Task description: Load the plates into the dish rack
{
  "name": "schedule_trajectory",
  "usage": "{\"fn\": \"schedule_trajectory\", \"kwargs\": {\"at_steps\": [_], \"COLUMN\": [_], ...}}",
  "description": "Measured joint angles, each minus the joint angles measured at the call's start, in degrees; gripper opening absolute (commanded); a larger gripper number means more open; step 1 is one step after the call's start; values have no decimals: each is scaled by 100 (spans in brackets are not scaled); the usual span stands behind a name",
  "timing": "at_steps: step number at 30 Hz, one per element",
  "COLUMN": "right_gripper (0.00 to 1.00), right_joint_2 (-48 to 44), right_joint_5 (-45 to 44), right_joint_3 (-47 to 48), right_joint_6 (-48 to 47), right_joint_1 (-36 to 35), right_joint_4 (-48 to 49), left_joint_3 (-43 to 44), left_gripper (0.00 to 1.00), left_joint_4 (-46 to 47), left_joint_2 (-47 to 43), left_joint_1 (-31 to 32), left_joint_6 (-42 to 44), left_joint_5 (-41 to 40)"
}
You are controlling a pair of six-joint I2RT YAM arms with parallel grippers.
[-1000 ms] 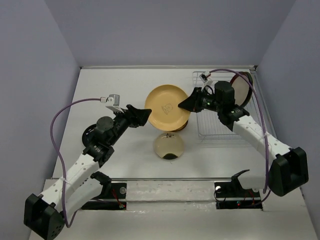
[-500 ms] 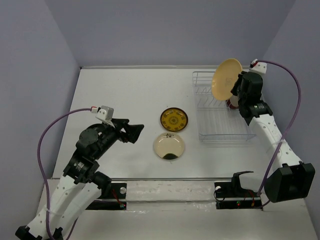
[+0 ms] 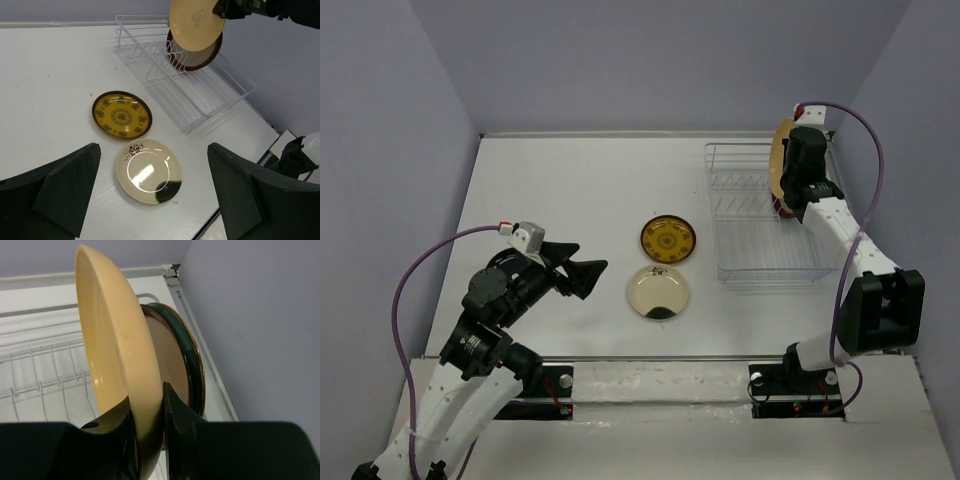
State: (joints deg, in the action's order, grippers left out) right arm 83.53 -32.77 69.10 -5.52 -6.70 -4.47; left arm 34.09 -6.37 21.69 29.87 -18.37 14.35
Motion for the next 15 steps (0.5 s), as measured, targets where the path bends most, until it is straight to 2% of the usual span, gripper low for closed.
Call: {"fn": "schedule_trajectory", "kwargs": {"at_steps": [6, 15], "right_gripper": [7, 7], "right_joint_2": [289, 660], "right_joint_5": [-2, 138], "right_joint_3": [334, 402], "right_joint_6": [-553, -503], "right_joint_1": [0, 0], "right_joint_4": [87, 144], "left_joint_3": [0, 0], "left_gripper": [99, 99], "left_joint_4": [9, 9], "left_joint_2": [-46, -42], "left_joint_1": [0, 0], "left_joint_6": [13, 15], "left_joint_5": [105, 179]}}
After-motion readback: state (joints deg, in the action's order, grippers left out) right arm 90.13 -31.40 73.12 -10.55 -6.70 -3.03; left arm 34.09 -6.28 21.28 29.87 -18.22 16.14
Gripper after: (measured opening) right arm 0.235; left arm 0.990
